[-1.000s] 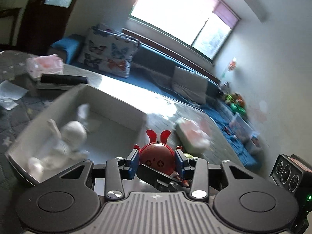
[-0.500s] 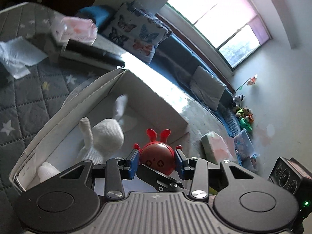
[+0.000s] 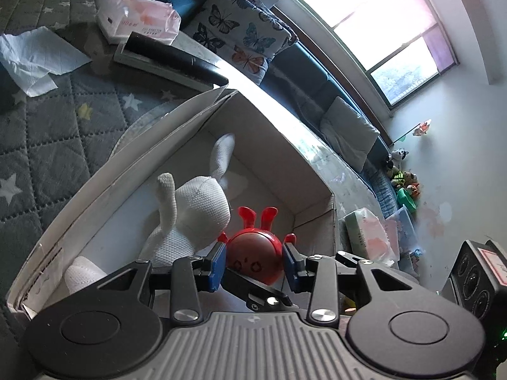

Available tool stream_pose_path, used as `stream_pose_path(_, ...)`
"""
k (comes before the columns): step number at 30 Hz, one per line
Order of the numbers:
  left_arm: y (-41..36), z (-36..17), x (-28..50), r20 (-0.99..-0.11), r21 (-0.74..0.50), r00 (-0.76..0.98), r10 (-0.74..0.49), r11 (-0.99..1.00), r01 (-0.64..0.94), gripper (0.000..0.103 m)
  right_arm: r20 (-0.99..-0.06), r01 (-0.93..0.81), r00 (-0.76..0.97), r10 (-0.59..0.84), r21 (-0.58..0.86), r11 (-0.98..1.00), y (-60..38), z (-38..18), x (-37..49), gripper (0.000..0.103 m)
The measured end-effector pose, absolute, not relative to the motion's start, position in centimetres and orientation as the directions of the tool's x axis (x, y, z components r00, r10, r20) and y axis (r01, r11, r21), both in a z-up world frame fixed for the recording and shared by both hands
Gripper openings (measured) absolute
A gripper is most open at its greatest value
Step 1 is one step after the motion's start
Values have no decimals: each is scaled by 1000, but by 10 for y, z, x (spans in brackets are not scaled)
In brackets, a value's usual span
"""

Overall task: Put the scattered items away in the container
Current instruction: 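Lower the red pig into the box beside the bunny and open the left gripper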

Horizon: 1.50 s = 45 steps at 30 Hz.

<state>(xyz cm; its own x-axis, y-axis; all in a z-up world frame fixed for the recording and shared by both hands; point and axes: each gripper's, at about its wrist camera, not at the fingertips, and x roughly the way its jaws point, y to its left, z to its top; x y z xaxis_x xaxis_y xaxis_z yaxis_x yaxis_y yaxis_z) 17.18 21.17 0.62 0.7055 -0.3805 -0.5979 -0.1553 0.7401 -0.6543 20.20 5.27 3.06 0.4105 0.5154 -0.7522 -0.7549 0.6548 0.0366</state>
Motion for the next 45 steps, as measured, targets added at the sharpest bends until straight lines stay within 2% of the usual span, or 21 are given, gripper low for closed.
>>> stream_pose_path(22, 211, 10, 170, -601, -646, 710, -366, 746, -163, 41, -739, -750, 421, 526, 43, 660, 49, 34, 199, 50)
stream_pose_path(26, 210, 18, 164, -590, -644, 725, -356, 749, -157, 41, -716, -748, 427, 553, 63, 661, 41, 39, 194, 61)
stream_pose_path(29, 207, 24, 158, -581, -641, 735, -350, 754, -148, 41, -693, -748, 447, 566, 58, 661, 33, 45, 186, 64)
stream_pose_path(31, 204, 29, 154, -575, -638, 741, -348, 758, -139, 41, -676, -747, 464, 572, 47, 663, 28, 50, 180, 72)
stream_pose_path(40, 187, 46, 131, -551, -618, 764, -335, 779, -104, 41, -592, -732, 520, 616, 63, 678, -6, 73, 154, 81)
stream_pose_path(43, 180, 52, 122, -539, -614, 773, -334, 785, -89, 41, -554, -727, 542, 632, 69, 684, -21, 81, 142, 88)
stream_pose_path(45, 173, 56, 116, -534, -608, 776, -335, 791, -76, 41, -532, -723, 553, 642, 77, 686, -31, 86, 134, 89)
